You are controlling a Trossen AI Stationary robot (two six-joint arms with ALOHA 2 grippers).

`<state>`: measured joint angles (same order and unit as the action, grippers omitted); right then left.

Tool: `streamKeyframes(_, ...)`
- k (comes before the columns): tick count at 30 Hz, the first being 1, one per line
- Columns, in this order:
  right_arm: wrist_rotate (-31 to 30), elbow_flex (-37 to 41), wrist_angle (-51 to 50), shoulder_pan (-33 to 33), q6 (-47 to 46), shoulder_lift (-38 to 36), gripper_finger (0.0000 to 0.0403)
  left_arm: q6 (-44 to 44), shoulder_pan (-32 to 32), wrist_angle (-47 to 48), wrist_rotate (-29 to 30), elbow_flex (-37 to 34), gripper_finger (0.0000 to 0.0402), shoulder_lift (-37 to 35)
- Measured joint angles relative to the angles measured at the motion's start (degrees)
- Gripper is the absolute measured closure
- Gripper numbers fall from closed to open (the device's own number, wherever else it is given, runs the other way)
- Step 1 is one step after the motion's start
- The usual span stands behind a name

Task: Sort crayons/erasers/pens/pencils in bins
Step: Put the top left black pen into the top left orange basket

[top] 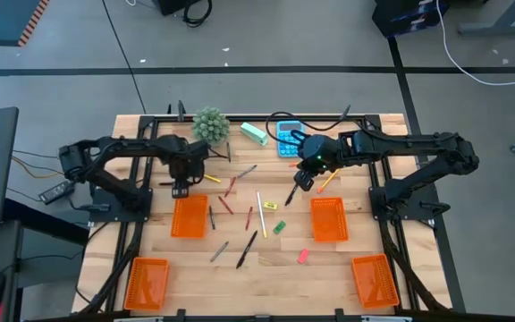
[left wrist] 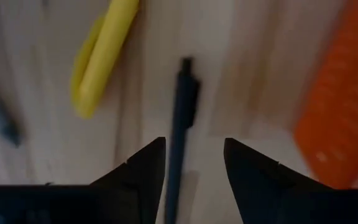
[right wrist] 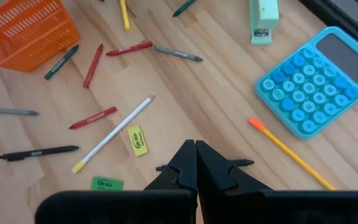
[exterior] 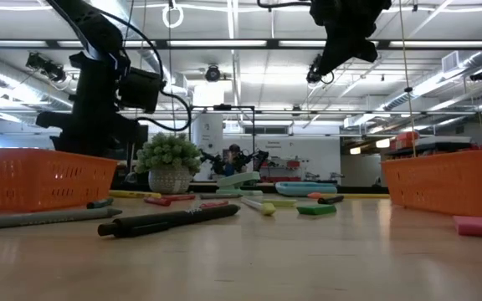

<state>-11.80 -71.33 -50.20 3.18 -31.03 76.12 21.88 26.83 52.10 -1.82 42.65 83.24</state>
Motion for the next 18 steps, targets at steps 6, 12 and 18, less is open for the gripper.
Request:
streamKeyframes(6, -0.3, 0.0, 0.1, 0.0, 0.0, 0.0, 0.0397, 2.8, 0.0, -0.4, -2.0, -4.1, 0.023, -5.8)
streamKeyframes(12, -1.7, 0.0, 0.2, 0.0, 0.6, 0.0, 0.0397, 5.8, 0.0, -0.4, 3.5, -7.1, 0.0228, -10.2)
streamKeyframes(18, -2.9, 0.0, 1.1, 0.0, 0.6, 0.0, 0.0397, 6.6, 0.8, -2.4, 4.6, -7.5, 0.0229, -11.4)
